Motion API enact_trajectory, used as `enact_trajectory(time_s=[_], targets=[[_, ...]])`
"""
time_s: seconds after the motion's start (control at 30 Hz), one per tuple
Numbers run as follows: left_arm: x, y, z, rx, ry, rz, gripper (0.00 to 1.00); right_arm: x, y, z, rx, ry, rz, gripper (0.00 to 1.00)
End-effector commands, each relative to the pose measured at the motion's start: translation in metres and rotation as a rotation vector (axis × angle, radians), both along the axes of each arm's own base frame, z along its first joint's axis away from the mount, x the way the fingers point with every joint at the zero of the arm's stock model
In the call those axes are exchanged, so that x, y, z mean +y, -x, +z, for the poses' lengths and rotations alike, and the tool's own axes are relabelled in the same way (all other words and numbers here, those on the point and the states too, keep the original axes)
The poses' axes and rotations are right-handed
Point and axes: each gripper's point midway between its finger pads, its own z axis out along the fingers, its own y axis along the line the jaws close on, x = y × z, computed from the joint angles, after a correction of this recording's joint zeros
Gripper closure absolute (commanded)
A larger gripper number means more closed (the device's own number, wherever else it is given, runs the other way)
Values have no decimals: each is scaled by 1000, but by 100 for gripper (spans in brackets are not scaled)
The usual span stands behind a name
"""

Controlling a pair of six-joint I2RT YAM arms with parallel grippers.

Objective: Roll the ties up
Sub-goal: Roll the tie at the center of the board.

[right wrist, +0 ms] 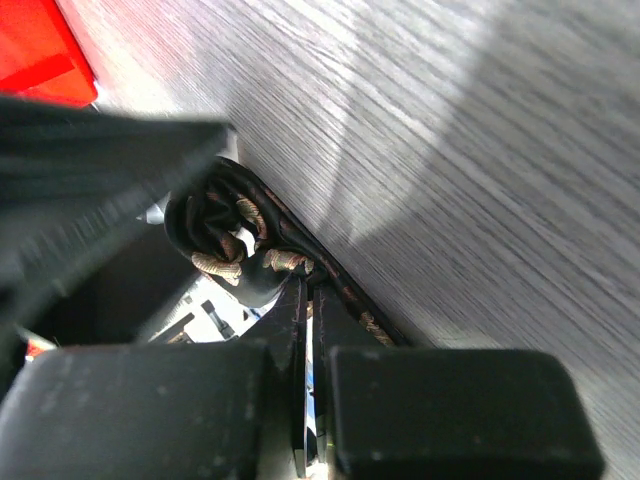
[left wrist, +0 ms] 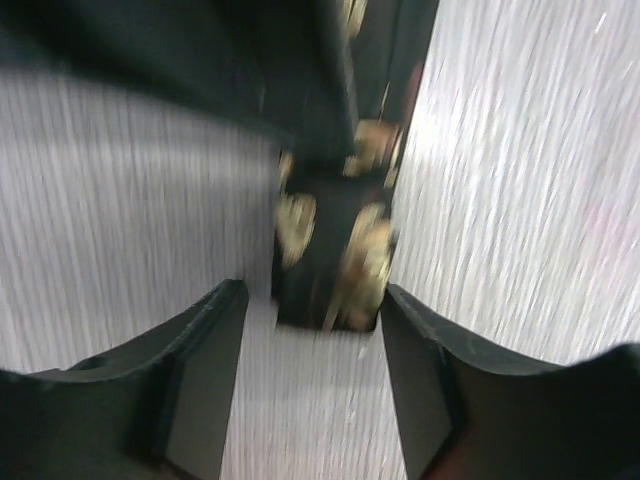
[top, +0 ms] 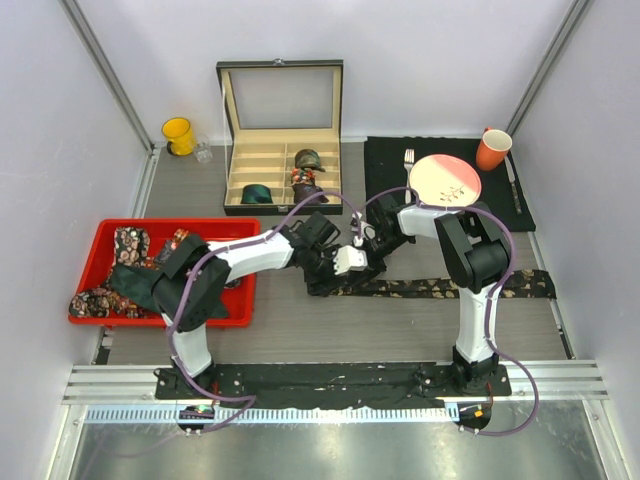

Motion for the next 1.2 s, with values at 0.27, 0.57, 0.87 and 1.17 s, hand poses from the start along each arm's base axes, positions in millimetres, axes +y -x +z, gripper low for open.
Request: enact_trajectory(time_s=[0.27, 0.57, 0.87, 1.17], targets=[[7, 2, 8, -7, 16, -53, 47, -30, 3, -49, -76, 213, 59, 99], [-29, 4, 54, 1, 186, -64, 68, -30, 0, -49, -80, 219, 54, 99], [-55, 2, 43, 28, 192, -58, 60, -28, 0, -50, -80, 214, 51, 99], [-50, 1, 3, 15, 84, -71, 60, -25, 2, -47, -84, 187, 51, 99]])
